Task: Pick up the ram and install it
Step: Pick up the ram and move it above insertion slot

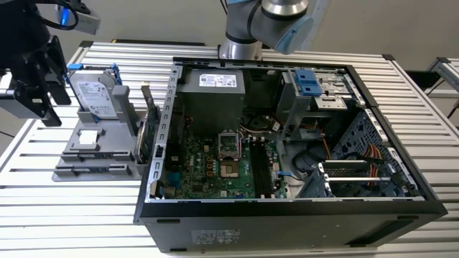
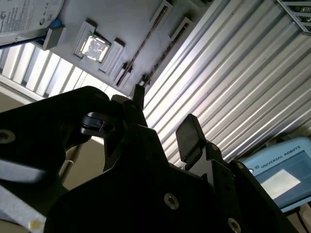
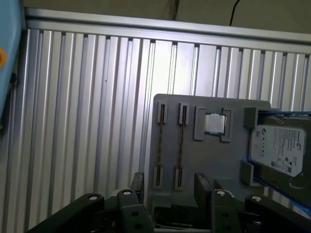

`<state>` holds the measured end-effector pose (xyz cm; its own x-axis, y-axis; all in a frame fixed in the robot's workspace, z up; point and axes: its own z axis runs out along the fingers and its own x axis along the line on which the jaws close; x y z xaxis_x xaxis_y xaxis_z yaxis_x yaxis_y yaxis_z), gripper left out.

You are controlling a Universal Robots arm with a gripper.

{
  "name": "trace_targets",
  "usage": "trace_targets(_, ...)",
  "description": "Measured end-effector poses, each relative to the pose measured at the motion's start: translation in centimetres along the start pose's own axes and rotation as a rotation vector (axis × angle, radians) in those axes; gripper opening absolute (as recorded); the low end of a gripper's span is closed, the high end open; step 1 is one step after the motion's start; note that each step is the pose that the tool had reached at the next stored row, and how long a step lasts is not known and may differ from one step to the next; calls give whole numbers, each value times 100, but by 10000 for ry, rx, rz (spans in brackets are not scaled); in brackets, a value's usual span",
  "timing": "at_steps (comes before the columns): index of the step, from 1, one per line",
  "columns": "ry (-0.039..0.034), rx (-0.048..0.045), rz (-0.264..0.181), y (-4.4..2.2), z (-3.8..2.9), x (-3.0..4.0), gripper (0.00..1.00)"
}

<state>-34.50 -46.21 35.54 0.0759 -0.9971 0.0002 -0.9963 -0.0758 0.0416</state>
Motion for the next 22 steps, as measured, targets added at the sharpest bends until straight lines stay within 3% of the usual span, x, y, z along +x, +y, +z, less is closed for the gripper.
trace_targets(22,-1,0,44,-12,162,0,100)
